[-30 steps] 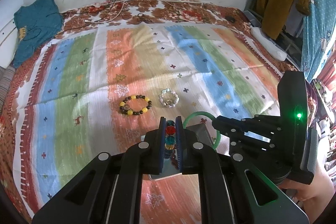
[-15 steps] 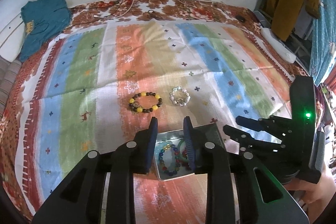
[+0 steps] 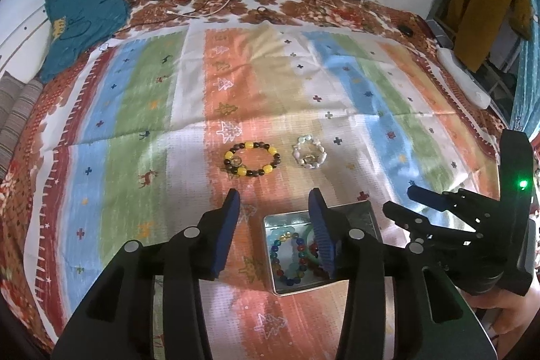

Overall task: Organize jewelry
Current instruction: 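Move both tools toward the yellow-black bead bracelet and pastel bead bracelet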

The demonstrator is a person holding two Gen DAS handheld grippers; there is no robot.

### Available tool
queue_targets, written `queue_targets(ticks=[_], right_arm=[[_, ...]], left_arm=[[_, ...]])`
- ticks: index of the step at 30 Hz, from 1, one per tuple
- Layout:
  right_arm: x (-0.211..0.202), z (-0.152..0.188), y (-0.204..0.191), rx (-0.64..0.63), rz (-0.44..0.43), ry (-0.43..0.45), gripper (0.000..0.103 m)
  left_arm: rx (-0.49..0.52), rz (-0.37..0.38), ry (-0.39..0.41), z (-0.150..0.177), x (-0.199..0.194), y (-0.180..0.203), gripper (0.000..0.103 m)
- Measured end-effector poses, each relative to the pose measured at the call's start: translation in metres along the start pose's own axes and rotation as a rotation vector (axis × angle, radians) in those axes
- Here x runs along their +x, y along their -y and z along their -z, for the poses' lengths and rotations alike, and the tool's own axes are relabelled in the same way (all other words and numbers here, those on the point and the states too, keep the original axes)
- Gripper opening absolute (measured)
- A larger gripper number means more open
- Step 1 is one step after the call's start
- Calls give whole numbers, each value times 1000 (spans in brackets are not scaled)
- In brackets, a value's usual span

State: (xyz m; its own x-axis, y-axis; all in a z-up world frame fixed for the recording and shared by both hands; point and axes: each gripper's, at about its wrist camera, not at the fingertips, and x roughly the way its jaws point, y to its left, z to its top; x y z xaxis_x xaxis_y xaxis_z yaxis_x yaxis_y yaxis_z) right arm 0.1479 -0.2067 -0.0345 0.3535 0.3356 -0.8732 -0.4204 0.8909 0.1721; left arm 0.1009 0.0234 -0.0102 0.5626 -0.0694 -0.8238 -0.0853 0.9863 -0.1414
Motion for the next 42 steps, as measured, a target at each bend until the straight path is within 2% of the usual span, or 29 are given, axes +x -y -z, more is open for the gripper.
queue_targets(ticks=[5,9,11,16,18,26,42], right_arm=[[-1,-5,6,34,-20,12,51],[0,-9,8,36,-18,18,54],[1,-12,8,34,-20,19,55],[4,-17,7,27,-1,21,61],[7,-21,9,38,-1,23,65],[14,-30,9,22,12,27,72],[46,-50,16,25,30,-21,73]], left_arm=[[8,-7,0,0,2,2,50],[4,-11,-7,-1,4,1,52],[1,-21,-13,-2,7,0,61],[-8,-45,-17,-8,14,-6,65],[-12,-48,-15,-9,15,-7,66],[-5,-62,-8,-20,25,-4,70],[-36,-111,-77,-35,74,-26,71]])
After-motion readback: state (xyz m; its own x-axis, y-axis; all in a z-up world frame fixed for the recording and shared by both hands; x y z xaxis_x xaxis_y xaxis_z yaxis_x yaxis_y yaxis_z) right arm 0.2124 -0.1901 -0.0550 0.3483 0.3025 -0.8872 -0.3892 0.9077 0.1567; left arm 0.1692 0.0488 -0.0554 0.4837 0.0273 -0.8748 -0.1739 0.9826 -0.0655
